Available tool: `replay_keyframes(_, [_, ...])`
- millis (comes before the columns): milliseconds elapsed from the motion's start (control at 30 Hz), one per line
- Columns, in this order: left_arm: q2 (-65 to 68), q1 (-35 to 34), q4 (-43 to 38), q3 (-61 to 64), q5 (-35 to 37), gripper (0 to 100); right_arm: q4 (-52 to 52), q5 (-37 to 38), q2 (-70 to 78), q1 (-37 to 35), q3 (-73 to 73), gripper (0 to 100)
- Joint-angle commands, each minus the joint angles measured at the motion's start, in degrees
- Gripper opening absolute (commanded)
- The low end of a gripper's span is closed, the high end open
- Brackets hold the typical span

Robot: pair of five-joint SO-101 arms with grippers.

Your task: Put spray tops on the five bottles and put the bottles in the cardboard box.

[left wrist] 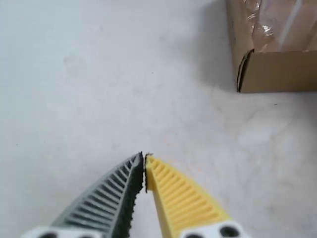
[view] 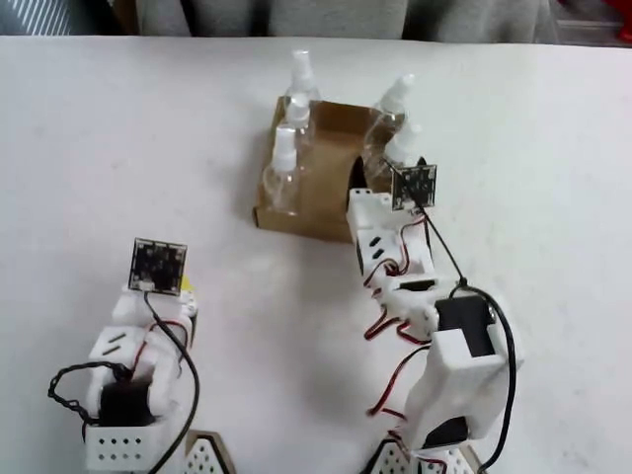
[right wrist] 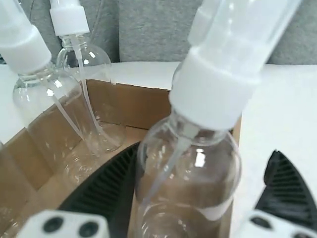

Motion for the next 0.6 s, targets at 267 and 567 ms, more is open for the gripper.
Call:
replay_keyframes(267, [-0.75,0.48,0.18,-0.18,-0.26,2,6.99,-4.04,-12.7,0.66,1.85,33.1])
replay_keyframes(567, [-0.75,0.48,0.18,-0.18,-0.26,2,14.9,-5.63,-15.87,0.66,1.58,39.8])
